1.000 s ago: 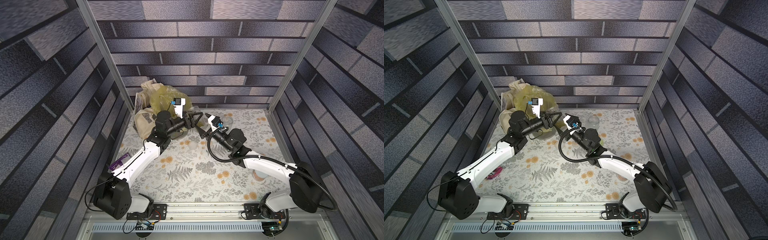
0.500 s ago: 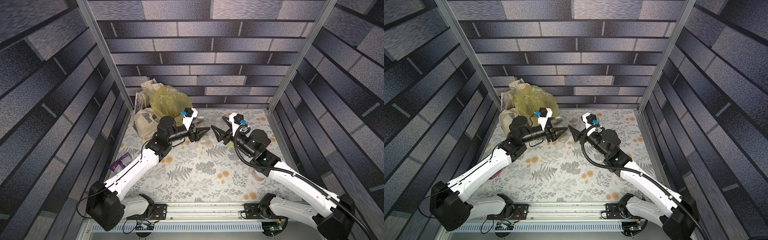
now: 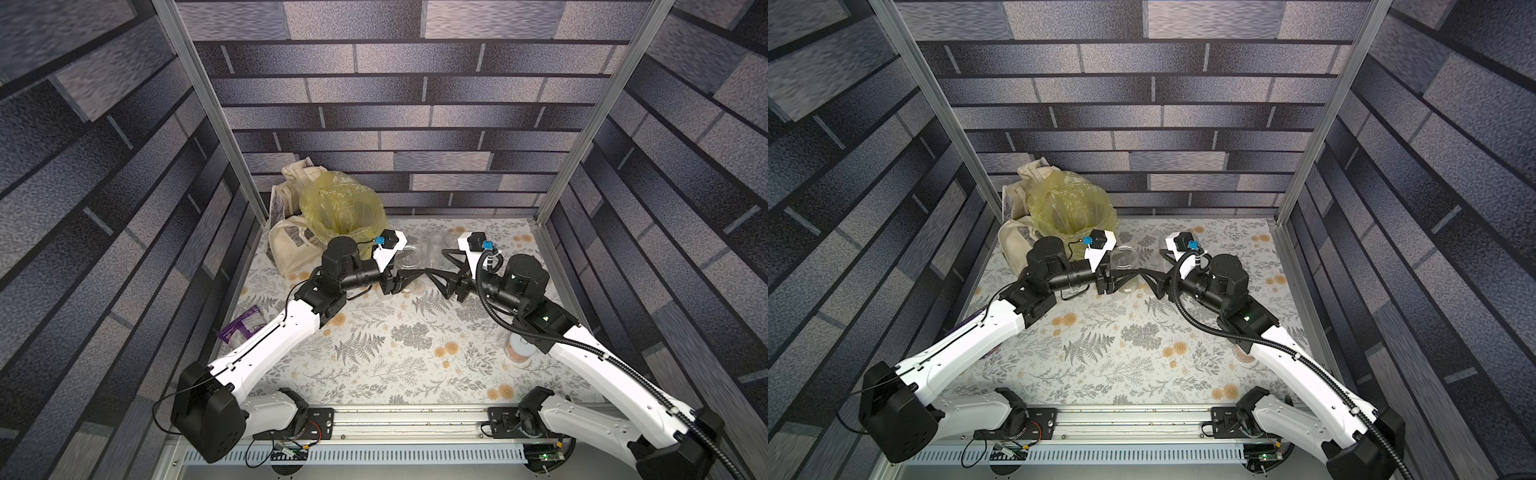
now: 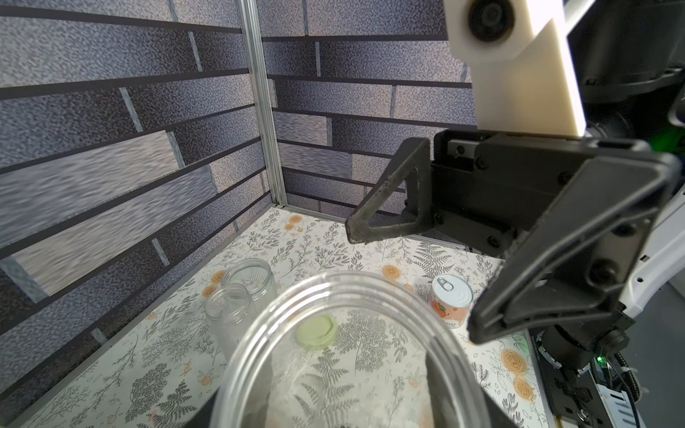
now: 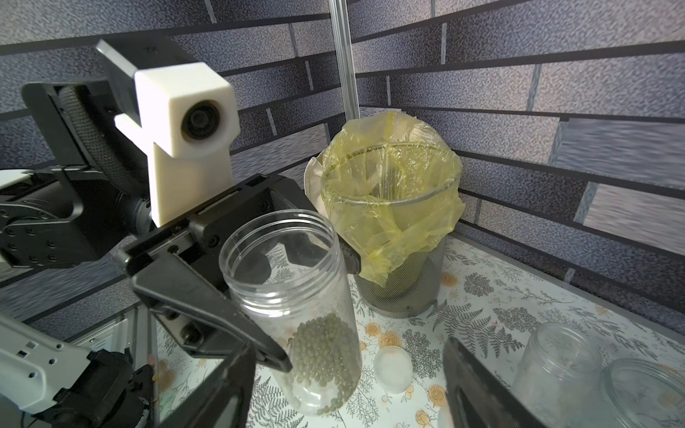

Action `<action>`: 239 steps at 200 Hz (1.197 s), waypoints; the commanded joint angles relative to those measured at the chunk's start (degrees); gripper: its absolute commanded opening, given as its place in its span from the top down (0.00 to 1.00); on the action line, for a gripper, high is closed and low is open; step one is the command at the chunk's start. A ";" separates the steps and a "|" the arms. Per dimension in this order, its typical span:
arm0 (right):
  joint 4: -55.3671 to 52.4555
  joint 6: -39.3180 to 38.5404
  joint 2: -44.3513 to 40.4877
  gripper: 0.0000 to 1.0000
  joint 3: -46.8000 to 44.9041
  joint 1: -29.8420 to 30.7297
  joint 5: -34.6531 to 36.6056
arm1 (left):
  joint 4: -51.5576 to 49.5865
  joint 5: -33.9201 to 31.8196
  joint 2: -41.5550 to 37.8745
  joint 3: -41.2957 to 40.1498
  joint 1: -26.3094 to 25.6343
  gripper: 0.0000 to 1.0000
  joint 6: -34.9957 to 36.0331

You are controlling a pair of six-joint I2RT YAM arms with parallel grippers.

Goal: Empty moldy mung beans from jars
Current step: Place the jar at the center of the board.

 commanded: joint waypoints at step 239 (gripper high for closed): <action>2.40 7.80 -3.61 0.21 -13.12 -5.06 14.01 | 50.05 -20.69 28.18 -20.74 -8.34 0.45 2.55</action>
